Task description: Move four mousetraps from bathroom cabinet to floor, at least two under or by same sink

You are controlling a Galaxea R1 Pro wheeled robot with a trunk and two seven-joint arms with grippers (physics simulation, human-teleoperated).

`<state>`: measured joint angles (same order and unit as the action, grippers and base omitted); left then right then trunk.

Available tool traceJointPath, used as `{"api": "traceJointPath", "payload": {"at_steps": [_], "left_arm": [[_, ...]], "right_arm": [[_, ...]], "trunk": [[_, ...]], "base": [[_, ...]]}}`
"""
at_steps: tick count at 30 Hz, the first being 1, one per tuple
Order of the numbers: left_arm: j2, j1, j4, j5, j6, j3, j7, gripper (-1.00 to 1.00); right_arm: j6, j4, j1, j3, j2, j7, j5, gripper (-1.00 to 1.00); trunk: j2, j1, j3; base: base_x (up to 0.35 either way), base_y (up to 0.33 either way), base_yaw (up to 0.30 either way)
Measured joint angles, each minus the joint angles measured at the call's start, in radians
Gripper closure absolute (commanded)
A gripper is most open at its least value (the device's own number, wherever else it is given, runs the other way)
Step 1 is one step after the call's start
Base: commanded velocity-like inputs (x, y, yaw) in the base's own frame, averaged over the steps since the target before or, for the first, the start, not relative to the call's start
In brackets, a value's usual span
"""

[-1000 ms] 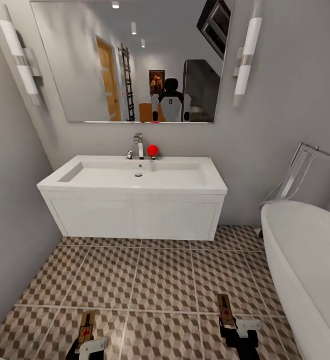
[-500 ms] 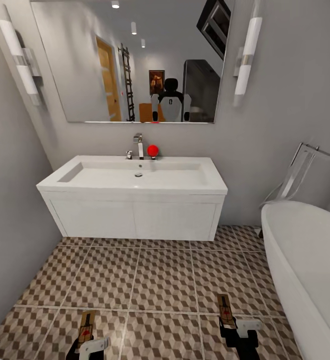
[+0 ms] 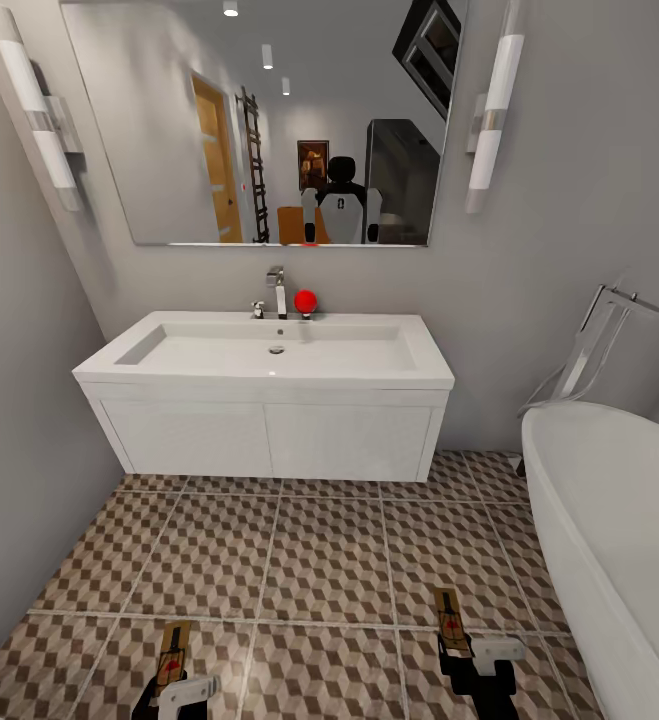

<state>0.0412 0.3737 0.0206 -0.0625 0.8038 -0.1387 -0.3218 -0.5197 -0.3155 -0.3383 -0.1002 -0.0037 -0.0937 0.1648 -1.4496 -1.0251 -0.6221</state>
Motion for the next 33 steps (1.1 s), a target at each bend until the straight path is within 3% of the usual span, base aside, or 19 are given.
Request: {"api": "traceJointPath", "payload": {"at_steps": [7, 16, 19, 21, 23, 24, 25, 26, 29, 30, 33], "left_arm": [[0.001, 0.0, 0.0, 0.001, 0.0, -0.002, 0.001, 1.0], [0.023, 0.0, 0.009, 0.003, -0.006, 0.003, -0.005, 1.0], [0.024, 0.0, 0.031, 0.003, -0.086, 0.004, -0.006, 1.0], [0.021, 0.0, 0.086, 0.003, -0.191, 0.004, -0.007, 1.0], [0.011, 0.0, 0.219, 0.002, -0.377, 0.003, -0.004, 1.0], [0.008, 0.0, 0.26, 0.0, -0.432, 0.004, -0.004, 1.0], [0.004, 0.0, 0.339, 0.001, -0.541, 0.004, -0.001, 1.0], [0.001, 0.0, 0.42, 0.0, -0.654, 0.004, 0.0, 1.0], [-0.002, 0.002, 0.577, -0.003, -0.863, 0.004, 0.003, 1.0], [-0.003, 0.006, 0.671, -0.003, -1.003, 0.003, 0.006, 1.0], [-0.003, 0.033, 0.816, -0.001, -1.191, 0.002, 0.012, 1.0]], "right_arm": [[0.0, 0.0, 0.0, 0.0, 0.0, 0.0, 0.0, 1.0], [0.001, -0.002, 0.0, -0.001, 0.0, 0.001, 0.0, 1.0], [0.008, -0.015, 0.0, -0.002, 0.007, 0.0, 0.0, 1.0], [0.011, -0.038, 0.0, 0.0, 0.023, -0.004, 0.001, 1.0], [0.028, -0.092, 0.0, 0.001, 0.049, -0.015, 0.003, 1.0], [0.037, -0.11, 0.0, 0.0, 0.056, -0.02, 0.002, 1.0], [0.066, -0.149, -0.001, 0.0, 0.069, -0.029, 0.003, 1.0], [0.11, -0.192, -0.001, 0.001, 0.083, -0.041, 0.005, 1.0], [0.228, -0.287, -0.002, 0.0, 0.113, -0.06, 0.011, 1.0], [0.31, -0.357, -0.004, 0.001, 0.131, -0.068, 0.018, 1.0], [0.422, -0.469, -0.007, 0.009, 0.155, -0.073, 0.026, 1.0]], "trunk": [[0.0, 0.0, 0.0], [0.0, 0.0, 0.0], [0.0, 0.0, 0.0], [0.0, 0.0, 0.0], [0.0, 0.0, 0.0], [0.0, 0.0, 0.0], [0.0, 0.0, 0.0], [0.0, 0.0, 0.0], [0.0, 0.0, 0.0], [0.0, 0.0, 0.0], [0.0, 0.0, 0.0]], "base": [[0.0, 0.0, 0.0], [0.0, 0.0, 0.0], [0.0, 0.0, 0.0], [0.0, 0.0, 0.0], [0.0, 0.0, 0.0], [0.0, 0.0, 0.0], [0.0, 0.0, 0.0], [0.0, 0.0, 0.0], [0.0, 0.0, 0.0], [0.0, 0.0, 0.0], [0.0, 0.0, 0.0]]}}
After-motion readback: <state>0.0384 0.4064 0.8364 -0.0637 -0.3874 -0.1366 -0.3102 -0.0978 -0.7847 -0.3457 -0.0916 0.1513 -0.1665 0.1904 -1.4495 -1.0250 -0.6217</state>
